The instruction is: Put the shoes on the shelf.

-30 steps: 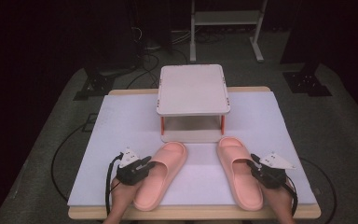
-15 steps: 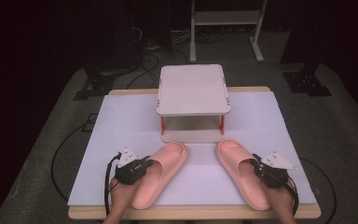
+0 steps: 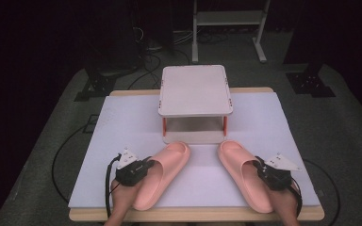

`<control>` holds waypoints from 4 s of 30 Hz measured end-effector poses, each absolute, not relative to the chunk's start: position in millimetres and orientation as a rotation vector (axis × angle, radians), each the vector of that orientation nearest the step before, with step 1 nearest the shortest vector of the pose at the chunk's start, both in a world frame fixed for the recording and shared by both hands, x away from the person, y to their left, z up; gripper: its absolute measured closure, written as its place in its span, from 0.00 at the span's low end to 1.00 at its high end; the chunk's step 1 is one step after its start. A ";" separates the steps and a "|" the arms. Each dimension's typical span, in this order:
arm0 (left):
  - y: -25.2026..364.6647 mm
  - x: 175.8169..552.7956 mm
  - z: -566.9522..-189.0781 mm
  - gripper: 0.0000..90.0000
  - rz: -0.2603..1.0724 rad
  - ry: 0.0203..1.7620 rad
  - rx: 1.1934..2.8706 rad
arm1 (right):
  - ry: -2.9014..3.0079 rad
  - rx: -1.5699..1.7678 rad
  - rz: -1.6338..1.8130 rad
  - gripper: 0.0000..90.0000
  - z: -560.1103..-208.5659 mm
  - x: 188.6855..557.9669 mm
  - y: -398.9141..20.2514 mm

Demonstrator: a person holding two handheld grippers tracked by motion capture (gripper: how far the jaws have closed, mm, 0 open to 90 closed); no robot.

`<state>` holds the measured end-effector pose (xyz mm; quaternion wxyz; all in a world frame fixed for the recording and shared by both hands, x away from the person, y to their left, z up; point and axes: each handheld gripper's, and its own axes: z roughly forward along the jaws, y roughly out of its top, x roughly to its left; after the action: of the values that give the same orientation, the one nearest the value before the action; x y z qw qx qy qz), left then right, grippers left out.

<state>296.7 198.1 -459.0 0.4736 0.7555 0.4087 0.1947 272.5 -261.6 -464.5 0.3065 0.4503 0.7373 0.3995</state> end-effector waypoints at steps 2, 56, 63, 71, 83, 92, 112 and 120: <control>198.9 296.8 -458.5 0.90 0.478 0.998 1.845 | 1.948 1.184 1.061 0.92 -462.9 271.6 -260.6; 204.7 283.4 -417.3 0.90 0.538 0.965 1.759 | 1.815 1.146 1.189 0.92 -421.8 259.2 -250.3; 207.1 279.8 -407.0 0.90 0.551 0.949 1.749 | 1.765 1.134 1.224 0.92 -410.5 254.7 -250.7; 209.8 279.2 -395.8 0.90 0.562 0.939 1.735 | 1.706 1.124 1.260 0.92 -397.6 251.7 -251.3; 210.9 286.2 -381.0 0.90 0.569 0.930 1.726 | 1.655 1.115 1.274 0.92 -384.1 257.0 -245.9; 212.5 292.2 -368.8 0.90 0.589 0.927 1.724 | 1.645 1.117 1.287 0.92 -374.7 263.1 -240.1; 203.0 312.3 -339.5 0.91 0.594 0.891 1.708 | 1.631 1.089 1.303 0.92 -351.0 285.1 -231.9; 202.1 318.5 -326.8 0.91 0.610 0.884 1.703 | 1.635 1.079 1.308 0.92 -342.8 292.3 -227.9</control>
<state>318.5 202.1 -326.8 0.5347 0.7148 0.3709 0.2561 292.3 -227.9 -342.8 0.3829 0.4230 0.6413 0.5130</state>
